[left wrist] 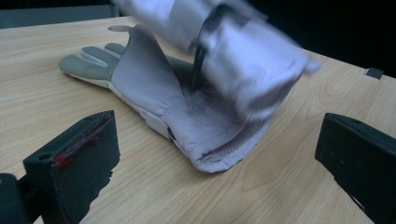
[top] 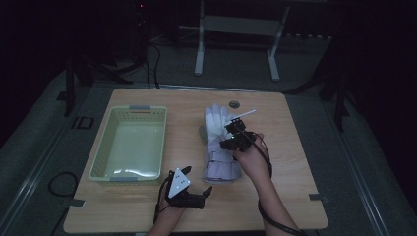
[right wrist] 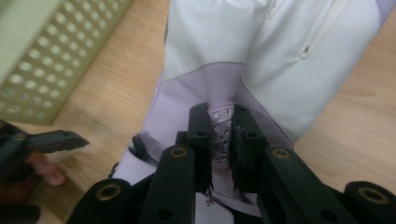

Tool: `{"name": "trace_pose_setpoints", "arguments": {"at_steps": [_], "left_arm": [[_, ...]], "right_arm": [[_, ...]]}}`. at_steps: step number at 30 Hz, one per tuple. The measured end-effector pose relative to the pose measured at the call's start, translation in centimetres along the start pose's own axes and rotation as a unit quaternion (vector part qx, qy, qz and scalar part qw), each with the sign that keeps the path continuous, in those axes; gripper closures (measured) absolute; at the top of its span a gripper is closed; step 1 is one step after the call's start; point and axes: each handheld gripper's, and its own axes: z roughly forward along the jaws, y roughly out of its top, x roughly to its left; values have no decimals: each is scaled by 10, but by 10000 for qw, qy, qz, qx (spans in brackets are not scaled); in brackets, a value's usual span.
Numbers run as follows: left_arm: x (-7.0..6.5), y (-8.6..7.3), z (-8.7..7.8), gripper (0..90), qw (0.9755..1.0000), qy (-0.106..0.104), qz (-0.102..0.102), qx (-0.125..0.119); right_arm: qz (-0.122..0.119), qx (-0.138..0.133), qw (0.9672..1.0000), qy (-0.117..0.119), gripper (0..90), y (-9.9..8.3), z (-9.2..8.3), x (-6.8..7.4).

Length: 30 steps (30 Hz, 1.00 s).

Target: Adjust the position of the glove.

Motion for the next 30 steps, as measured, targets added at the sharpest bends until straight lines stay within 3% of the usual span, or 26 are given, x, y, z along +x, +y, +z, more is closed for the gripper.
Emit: {"name": "trace_pose_setpoints", "arguments": {"at_steps": [4,8,16,22,25,27,28,30], "left_arm": [[0,0,0,0,10000,2,2,-1],[0,0,0,0,10000,-7,-9,-3],[0,0,0,1,10000,0,-4,-4],[0,0,0,0,10000,20,8,30],[0,0,0,0,10000,27,11,15],[-1,0,0,0,10000,43,24,18],[-1,0,0,0,10000,45,28,25],[0,0,0,1,10000,72,-21,40]], "right_arm": [[88,267,9993,-227,799,0,27,2],[159,439,9986,-267,786,-1,48,0],[158,495,9985,-182,746,-3,59,-2],[-84,294,9995,-82,515,-5,45,-6],[-244,10,9997,14,386,-10,38,-14],[-312,-169,9993,132,295,-14,36,-20],[-370,-203,9990,167,299,-16,35,-21],[-439,-285,9976,449,244,-21,32,-28]]}}
